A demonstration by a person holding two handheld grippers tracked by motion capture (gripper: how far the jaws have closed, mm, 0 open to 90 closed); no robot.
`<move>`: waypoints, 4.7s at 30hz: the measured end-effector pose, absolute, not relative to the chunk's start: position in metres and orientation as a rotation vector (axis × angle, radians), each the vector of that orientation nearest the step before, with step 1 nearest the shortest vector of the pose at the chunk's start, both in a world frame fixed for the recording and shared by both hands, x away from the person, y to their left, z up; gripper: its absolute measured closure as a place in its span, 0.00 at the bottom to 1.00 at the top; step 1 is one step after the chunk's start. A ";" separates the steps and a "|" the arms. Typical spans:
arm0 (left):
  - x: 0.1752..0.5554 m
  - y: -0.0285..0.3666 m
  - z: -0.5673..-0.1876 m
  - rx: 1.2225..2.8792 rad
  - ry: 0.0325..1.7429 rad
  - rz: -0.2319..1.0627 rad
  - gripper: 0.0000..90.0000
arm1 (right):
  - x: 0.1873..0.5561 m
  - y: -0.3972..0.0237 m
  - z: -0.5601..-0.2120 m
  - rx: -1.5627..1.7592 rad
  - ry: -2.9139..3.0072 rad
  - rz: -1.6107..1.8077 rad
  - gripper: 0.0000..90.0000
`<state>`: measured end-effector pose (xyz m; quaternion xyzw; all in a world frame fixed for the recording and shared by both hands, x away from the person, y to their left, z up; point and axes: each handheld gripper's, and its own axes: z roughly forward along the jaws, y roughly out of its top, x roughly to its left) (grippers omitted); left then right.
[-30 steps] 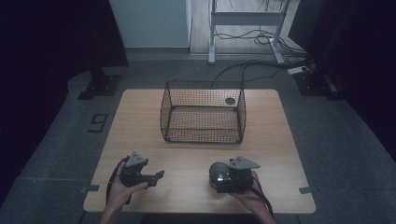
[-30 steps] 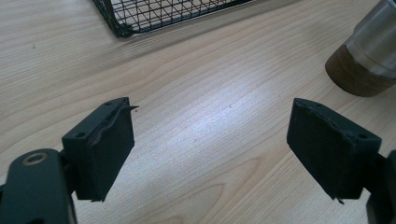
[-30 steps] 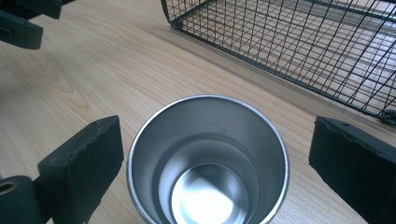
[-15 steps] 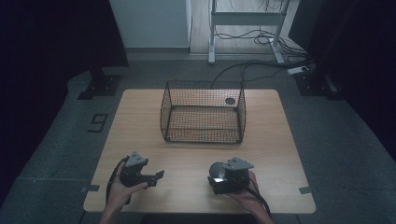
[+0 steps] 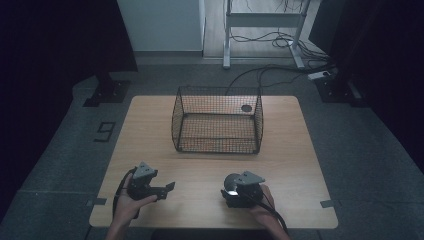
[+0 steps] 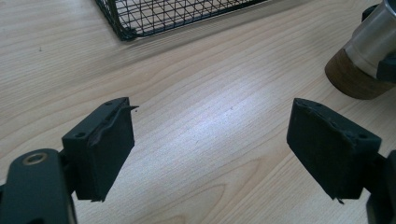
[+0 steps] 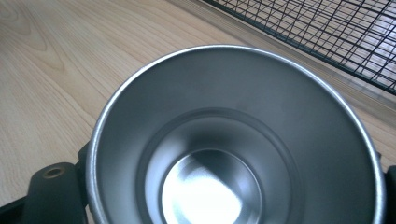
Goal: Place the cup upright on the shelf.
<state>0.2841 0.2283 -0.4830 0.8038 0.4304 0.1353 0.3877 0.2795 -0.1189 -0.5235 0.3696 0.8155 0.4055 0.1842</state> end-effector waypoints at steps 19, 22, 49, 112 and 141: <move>0.284 0.229 -0.483 2.042 1.098 0.347 0.17 | 0.278 -0.120 -0.518 1.033 2.280 1.163 0.20; 0.284 0.229 -0.483 2.043 1.098 0.347 0.17 | 0.278 -0.121 -0.516 1.028 2.275 1.172 0.20; 0.284 0.229 -0.482 2.042 1.095 0.345 0.17 | 0.282 -0.130 -0.461 0.974 2.184 1.293 0.20; 0.284 0.231 -0.480 2.037 1.098 0.351 0.17 | 0.371 -0.120 -0.380 0.974 2.148 1.313 0.20; 0.284 0.231 -0.480 2.036 1.096 0.355 0.17 | 0.420 -0.106 -0.379 1.029 2.159 1.246 0.20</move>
